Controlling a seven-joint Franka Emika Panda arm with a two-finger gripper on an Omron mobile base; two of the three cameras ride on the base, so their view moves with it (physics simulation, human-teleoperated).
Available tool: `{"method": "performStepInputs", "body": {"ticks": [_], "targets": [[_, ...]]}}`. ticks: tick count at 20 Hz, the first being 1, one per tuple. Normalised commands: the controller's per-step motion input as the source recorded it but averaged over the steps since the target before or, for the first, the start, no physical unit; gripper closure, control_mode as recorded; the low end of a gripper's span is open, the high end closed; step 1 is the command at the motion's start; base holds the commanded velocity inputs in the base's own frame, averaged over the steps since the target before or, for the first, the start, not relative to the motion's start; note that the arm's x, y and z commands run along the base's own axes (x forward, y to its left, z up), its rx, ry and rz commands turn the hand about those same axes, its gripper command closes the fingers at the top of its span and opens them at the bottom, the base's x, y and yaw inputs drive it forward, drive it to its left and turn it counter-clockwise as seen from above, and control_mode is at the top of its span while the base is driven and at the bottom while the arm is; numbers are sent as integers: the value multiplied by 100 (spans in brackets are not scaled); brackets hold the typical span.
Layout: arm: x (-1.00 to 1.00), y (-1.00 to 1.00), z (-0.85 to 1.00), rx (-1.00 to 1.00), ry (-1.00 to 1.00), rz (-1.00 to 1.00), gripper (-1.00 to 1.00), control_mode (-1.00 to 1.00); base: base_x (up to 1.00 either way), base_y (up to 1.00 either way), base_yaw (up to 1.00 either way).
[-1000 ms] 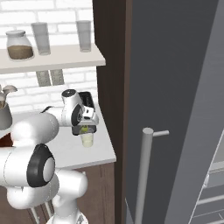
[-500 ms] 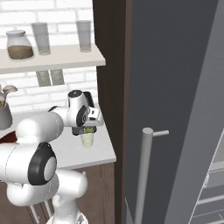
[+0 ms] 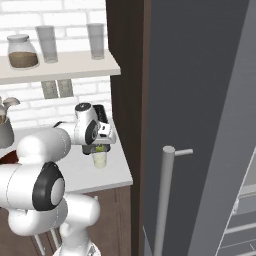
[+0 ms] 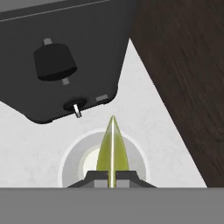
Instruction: Grab a lemon wedge from the fridge and one ice cube from the ice bowl, and put them in the glass of lemonade.
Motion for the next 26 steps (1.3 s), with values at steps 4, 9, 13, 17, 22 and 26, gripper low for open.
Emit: {"method": "performStepInputs", "body": {"ticks": [4,9,13,17,22,26], "targets": [[0,0,0,0,0,0,100,-100,0,0,0],[0,0,0,0,0,0,-100,-100,0,0,0],[0,0,0,0,0,0,-100,-100,0,0,0],[0,0,0,0,0,0,-100,-100,0,0,0],[0,0,19,3,0,0,-100,-100,0,0,0],[-4,0,32,8,-4,0,-100,-100,0,0,0]]}}
